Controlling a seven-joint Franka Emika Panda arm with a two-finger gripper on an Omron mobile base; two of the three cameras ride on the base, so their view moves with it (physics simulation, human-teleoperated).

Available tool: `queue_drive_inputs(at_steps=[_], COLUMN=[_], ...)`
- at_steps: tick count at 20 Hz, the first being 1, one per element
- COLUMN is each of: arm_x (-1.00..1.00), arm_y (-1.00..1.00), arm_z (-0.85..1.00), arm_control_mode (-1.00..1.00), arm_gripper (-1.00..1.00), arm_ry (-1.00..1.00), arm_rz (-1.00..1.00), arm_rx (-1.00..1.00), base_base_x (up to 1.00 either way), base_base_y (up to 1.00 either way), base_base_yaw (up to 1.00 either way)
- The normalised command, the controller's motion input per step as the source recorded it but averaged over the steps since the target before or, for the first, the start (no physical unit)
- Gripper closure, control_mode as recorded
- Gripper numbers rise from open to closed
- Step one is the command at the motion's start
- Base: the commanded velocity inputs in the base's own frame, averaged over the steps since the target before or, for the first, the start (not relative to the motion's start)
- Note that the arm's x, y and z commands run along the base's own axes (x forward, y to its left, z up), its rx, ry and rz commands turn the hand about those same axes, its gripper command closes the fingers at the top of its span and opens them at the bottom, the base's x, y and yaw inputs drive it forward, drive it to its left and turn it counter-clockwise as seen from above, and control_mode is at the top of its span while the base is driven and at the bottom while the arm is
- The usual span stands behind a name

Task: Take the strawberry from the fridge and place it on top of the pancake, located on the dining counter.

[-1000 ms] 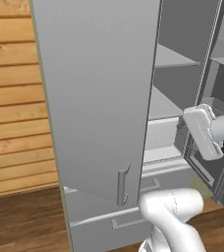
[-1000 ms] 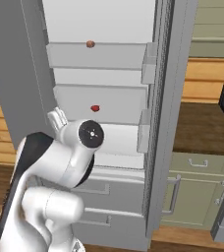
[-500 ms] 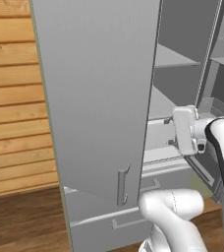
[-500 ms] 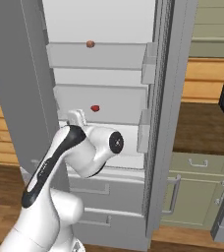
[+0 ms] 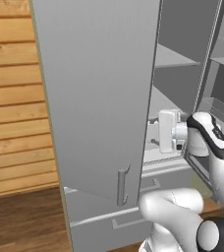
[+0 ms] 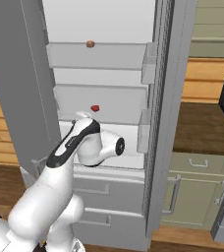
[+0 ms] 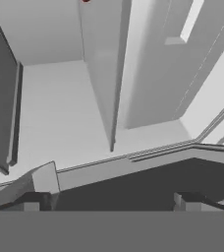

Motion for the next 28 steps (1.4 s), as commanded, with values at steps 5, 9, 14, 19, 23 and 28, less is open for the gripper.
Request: queue_drive_inputs(at_steps=[5,9,14,19,23,28], arm_x=[0.43,-0.02,-0.45,-0.8,-0.94,-0.9], arm_y=[0.33,0.42,0.49,0.54,0.6,0.71], arm_z=[-0.25,-0.08,0.0,0.0,0.07,0.09], arm_control_mode=[-1.0,-1.0,-1.0,-1.0,-1.0,-1.0], arm_gripper=[-1.0,-1.0,-1.0,-1.0,-1.0,-1.0], arm_ry=[0.0,-0.03,-0.05,-0.11,-0.14,-0.11], arm_rz=[0.12,0.21,0.25,0.25,0.22,0.19], arm_rx=[0.1,0.04,0.0,0.0,0.0,0.0], base_base_x=[0.0,0.0,0.0,0.0,0.0,0.0], base_base_y=[0.0,0.0,0.0,0.0,0.0,0.0], base_base_yaw=[0.0,0.0,0.0,0.0,0.0,0.0])
